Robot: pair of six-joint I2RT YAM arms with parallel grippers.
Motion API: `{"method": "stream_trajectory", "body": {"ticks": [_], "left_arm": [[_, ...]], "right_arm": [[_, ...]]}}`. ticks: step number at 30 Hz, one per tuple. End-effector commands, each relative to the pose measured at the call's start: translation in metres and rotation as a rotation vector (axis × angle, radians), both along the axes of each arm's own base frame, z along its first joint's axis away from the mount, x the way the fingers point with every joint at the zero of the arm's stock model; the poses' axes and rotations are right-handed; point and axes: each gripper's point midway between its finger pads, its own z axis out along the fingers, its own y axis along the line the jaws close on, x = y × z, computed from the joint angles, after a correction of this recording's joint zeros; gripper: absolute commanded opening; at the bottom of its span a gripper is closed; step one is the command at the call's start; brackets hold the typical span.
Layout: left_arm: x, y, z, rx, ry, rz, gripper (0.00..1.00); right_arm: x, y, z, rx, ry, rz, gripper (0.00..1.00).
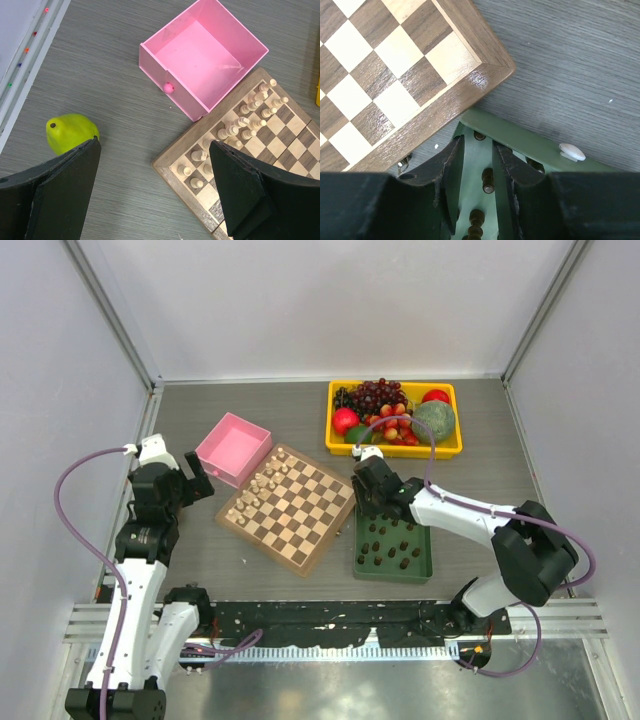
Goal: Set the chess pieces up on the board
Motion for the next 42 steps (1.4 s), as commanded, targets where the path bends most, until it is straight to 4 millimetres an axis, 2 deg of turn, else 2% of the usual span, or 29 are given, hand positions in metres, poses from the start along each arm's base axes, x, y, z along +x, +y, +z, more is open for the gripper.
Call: {"method": "stream_trajectory", "body": {"ticks": [1,32,42], "left_arm": [[0.004,-0.001,0.017,-0.012,-0.049,-0.003,0.99],[0.006,-0.002,0.016,-0.019,-0.044,-0.007,0.99],[0.006,-0.003,0.015,-0.028,-0.042,-0.01,0.99]], "right_arm": [[0.005,0.003,0.0,0.011,-0.037,-0.01,0.35],[0.012,0.003,-0.018,0.004,-0.065,-0.061,0.34],[0.017,0.005,-0.017,0.002,-0.08,-0.064,0.29]]}}
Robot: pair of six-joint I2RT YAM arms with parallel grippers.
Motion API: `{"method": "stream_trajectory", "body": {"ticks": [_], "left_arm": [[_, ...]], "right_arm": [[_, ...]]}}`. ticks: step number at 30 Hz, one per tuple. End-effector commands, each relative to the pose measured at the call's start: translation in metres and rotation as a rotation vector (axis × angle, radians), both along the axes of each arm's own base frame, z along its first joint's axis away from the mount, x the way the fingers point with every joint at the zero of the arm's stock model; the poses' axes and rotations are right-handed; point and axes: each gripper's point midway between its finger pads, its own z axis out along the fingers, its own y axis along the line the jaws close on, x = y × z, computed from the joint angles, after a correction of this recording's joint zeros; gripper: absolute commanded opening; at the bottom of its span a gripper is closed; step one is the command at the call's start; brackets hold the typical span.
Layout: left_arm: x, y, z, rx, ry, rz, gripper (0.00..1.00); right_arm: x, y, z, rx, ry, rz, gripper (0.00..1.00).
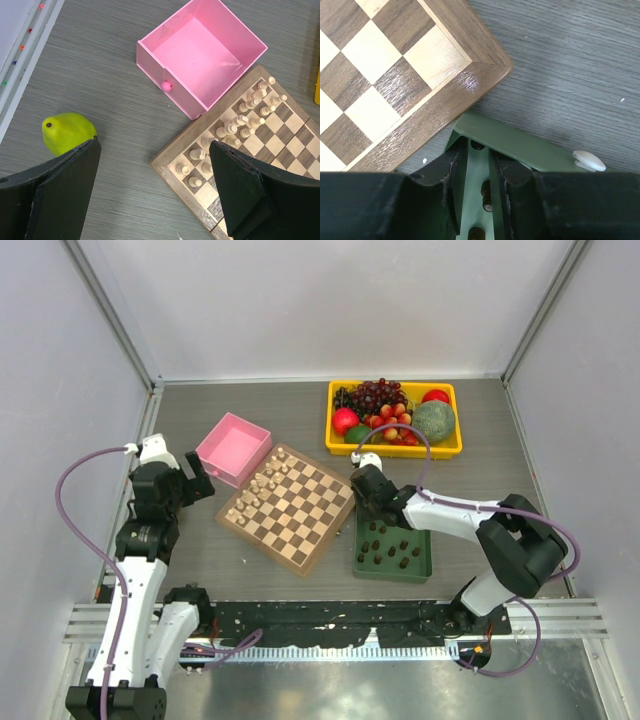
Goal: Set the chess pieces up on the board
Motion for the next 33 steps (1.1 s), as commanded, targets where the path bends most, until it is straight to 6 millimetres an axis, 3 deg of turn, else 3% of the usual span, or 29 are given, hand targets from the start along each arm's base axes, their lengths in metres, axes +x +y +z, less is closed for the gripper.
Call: {"method": "stream_trajectory", "body": {"ticks": [1,11,15,21,33], "left_arm": [[0.005,-0.001,0.017,-0.017,-0.049,-0.002,0.99],[0.006,-0.002,0.018,-0.021,-0.051,-0.004,0.99],[0.006,-0.002,0.017,-0.021,-0.049,-0.006,0.99],[0.006,-0.002,0.017,-0.022,-0.048,-0.005,0.99],[0.006,-0.003,0.017,-0.027,-0.048,-0.008,0.99]], "right_arm": [[0.015,0.008,0.01,0.023,-0.063,-0.019,0.29],[0.019,0.005,0.014,0.013,-0.084,-0.034,0.25],[0.021,0.004,0.018,0.015,-0.1,-0.042,0.32],[0.025,0.004,0.024,0.023,-0.125,-0.06,0.34],[0.028,0.006,0.022,0.031,-0.136,-0.067,0.22]]}}
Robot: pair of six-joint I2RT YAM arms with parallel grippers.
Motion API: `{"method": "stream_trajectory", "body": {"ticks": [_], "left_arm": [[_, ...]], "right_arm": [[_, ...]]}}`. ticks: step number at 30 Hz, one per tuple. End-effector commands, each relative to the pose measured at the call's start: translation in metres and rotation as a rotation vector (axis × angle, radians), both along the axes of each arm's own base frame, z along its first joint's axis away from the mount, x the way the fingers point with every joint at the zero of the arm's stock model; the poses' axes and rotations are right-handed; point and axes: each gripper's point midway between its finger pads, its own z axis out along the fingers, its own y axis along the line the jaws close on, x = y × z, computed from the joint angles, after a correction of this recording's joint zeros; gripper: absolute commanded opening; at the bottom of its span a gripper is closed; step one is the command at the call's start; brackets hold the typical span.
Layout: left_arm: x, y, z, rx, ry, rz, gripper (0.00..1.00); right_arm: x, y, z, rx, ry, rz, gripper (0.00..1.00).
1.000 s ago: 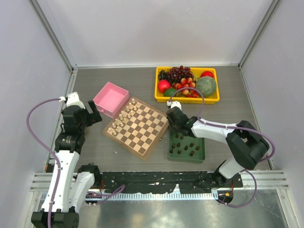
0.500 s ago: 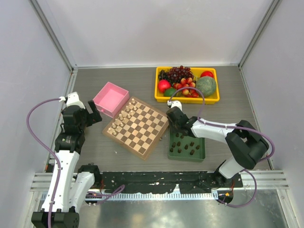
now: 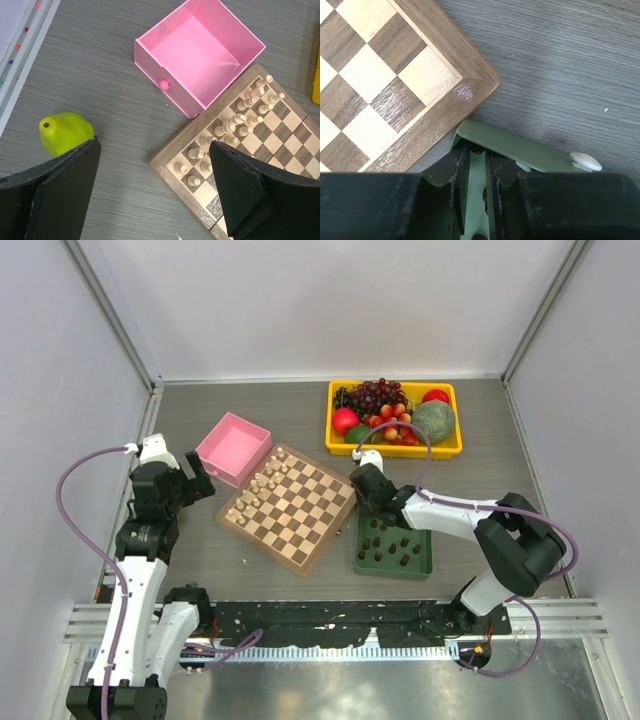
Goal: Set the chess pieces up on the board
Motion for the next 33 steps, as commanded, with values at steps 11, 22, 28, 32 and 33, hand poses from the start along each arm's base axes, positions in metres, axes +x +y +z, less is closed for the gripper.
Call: {"method": "stream_trajectory", "body": {"ticks": [11,22,28,32,33], "left_arm": [[0.006,-0.002,0.018,-0.021,-0.053,-0.004,0.99],[0.006,-0.003,0.018,-0.023,-0.05,-0.006,0.99],[0.006,-0.003,0.017,-0.024,-0.05,-0.007,0.99],[0.006,-0.003,0.017,-0.025,-0.048,-0.009,0.99],[0.006,-0.003,0.018,-0.025,-0.051,-0.009,0.99]], "right_arm": [[0.015,0.006,0.017,0.025,-0.071,-0.031,0.14],[0.01,0.003,0.042,0.045,-0.094,-0.015,0.1],[0.001,-0.002,0.057,0.072,-0.106,-0.013,0.11],[-0.008,-0.005,0.074,0.103,-0.115,-0.006,0.11],[-0.011,-0.006,0.077,0.107,-0.114,-0.003,0.1]]}}
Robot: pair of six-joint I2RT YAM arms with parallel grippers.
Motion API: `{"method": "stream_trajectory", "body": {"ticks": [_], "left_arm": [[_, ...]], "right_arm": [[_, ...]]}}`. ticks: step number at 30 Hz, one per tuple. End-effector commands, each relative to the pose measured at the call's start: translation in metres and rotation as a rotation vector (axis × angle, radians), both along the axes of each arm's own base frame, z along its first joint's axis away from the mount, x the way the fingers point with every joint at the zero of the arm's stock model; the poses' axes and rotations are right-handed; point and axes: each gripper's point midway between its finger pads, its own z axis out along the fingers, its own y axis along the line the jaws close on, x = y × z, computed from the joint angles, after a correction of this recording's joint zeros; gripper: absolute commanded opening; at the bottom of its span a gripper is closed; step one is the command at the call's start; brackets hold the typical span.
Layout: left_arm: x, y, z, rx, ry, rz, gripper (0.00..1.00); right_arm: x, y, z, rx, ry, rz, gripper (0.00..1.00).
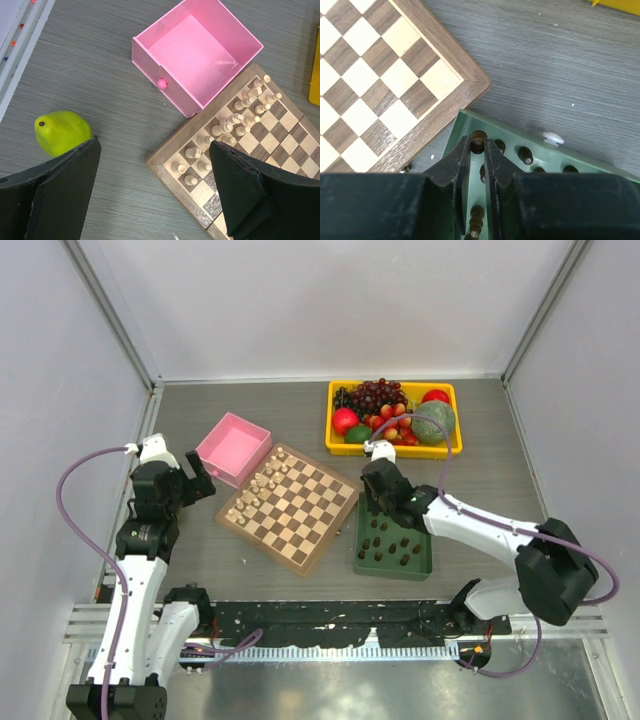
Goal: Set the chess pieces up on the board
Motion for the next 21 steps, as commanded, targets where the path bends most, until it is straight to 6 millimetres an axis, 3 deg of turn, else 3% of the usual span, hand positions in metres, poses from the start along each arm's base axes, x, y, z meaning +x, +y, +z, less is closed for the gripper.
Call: {"method": "stream_trajectory", "body": {"ticks": [1,7,11,21], "left_arm": [[0.005,-0.002,0.019,-0.007,-0.055,-0.011,0.99],[0.005,-0.002,0.019,-0.007,-0.052,-0.011,0.99],[0.005,-0.002,0.019,-0.009,-0.052,-0.014,0.99],[0.005,-0.002,0.02,-0.011,-0.055,-0.015,0.99]], "right_arm": [[-0.008,0.001,0.038,0.068,-0.06,0.007,0.11],[-0.01,0.004,0.08,0.138,-0.136,0.016,0.1],[-0.003,0.016,0.093,0.16,-0.149,0.038,0.1],[0.022,0.062,0.077,0.153,-0.079,0.131,0.11]]}}
